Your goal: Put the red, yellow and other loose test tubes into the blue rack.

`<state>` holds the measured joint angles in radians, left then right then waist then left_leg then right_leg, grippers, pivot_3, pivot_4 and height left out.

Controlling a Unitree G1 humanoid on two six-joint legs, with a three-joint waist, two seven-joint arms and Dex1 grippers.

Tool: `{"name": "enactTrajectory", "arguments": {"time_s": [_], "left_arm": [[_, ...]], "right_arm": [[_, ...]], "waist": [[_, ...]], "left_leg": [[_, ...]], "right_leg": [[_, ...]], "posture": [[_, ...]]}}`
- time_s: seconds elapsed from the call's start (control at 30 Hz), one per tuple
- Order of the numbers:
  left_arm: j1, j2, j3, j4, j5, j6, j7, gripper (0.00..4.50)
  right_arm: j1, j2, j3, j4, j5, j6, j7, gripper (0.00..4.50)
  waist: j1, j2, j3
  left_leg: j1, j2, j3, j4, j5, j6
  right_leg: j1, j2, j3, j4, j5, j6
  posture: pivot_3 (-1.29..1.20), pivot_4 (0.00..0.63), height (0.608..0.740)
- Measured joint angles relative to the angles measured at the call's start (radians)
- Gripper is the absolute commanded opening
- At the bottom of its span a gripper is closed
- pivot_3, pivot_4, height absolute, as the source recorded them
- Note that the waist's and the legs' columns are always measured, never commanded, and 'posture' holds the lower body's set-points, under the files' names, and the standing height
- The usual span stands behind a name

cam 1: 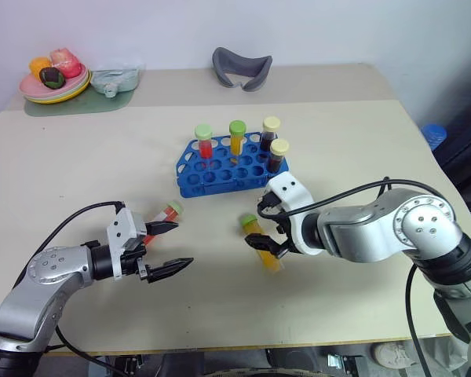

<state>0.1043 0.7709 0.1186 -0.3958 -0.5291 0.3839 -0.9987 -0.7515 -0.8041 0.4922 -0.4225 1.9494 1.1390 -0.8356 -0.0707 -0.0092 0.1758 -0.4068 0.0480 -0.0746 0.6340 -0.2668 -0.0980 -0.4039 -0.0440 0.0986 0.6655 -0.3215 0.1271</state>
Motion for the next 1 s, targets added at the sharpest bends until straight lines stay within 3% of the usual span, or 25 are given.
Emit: {"name": "enactTrajectory", "arguments": {"time_s": [0.33, 0.43, 0.47, 0.77, 0.9, 0.97, 1.0], "left_arm": [[0.001, -0.013, -0.016, -0.003, 0.001, 0.0, 0.012, 4.5], [0.001, -0.015, -0.016, -0.006, 0.001, 0.0, 0.018, 4.5], [0.001, -0.015, -0.016, -0.007, 0.001, 0.0, 0.019, 4.5], [-0.001, -0.027, -0.021, -0.009, 0.003, 0.0, 0.031, 4.5], [-0.001, -0.028, -0.025, -0.01, 0.003, 0.0, 0.037, 4.5], [-0.001, -0.028, -0.025, -0.011, 0.003, 0.0, 0.038, 4.5], [-0.001, -0.028, -0.025, -0.012, 0.003, 0.0, 0.039, 4.5]], "right_arm": [[-0.039, 0.03, 0.092, 0.105, 0.003, -0.015, -0.087, 4.45], [-0.04, 0.029, 0.102, 0.123, 0.007, -0.009, -0.108, 3.68], [-0.04, 0.029, 0.104, 0.125, 0.01, -0.008, -0.111, 3.23], [-0.071, 0.027, 0.11, 0.143, 0.015, 0.012, -0.132, 3.23], [-0.076, 0.027, 0.11, 0.143, 0.016, 0.012, -0.132, 2.02], [-0.078, 0.027, 0.11, 0.143, 0.017, 0.012, -0.132, 1.04], [-0.08, 0.027, 0.11, 0.145, 0.017, 0.013, -0.132, 1.04]], "waist": [[0.001, 0.0, 0.0], [0.001, 0.0, 0.0], [0.001, 0.0, 0.0], [0.001, 0.0, 0.0], [0.001, 0.0, 0.0], [0.002, 0.0, 0.0], [0.001, 0.0, 0.0]], "left_leg": [[0.0, 0.0, 0.0, 0.0, 0.0, 0.0], [0.0, 0.0, 0.0, 0.0, 0.0, 0.0], [0.0, 0.0, 0.0, 0.0, 0.0, 0.0], [0.0, 0.0, 0.0, 0.0, 0.0, 0.0], [0.0, 0.0, 0.0, 0.0, 0.0, 0.0], [0.0, 0.0, 0.0, 0.0, 0.0, 0.0], [0.0, 0.0, 0.0, 0.0, 0.0, 0.0]], "right_leg": [[0.0, 0.0, 0.0, 0.0, 0.0, 0.0], [0.0, 0.0, 0.0, 0.0, 0.0, 0.0], [0.0, 0.0, 0.0, 0.0, 0.0, 0.0], [0.0, 0.0, 0.0, 0.0, 0.0, 0.0], [0.0, 0.0, 0.0, 0.0, 0.0, 0.0], [0.0, 0.0, 0.0, 0.0, 0.0, 0.0], [0.0, 0.0, 0.0, 0.0, 0.0, 0.0]], "posture": [[0.0, 0.15, 0.74], [0.0, 0.15, 0.74], [0.0, 0.15, 0.74], [0.0, 0.15, 0.74], [0.0, 0.15, 0.74], [0.0, 0.15, 0.74], [0.0, 0.15, 0.74]]}}
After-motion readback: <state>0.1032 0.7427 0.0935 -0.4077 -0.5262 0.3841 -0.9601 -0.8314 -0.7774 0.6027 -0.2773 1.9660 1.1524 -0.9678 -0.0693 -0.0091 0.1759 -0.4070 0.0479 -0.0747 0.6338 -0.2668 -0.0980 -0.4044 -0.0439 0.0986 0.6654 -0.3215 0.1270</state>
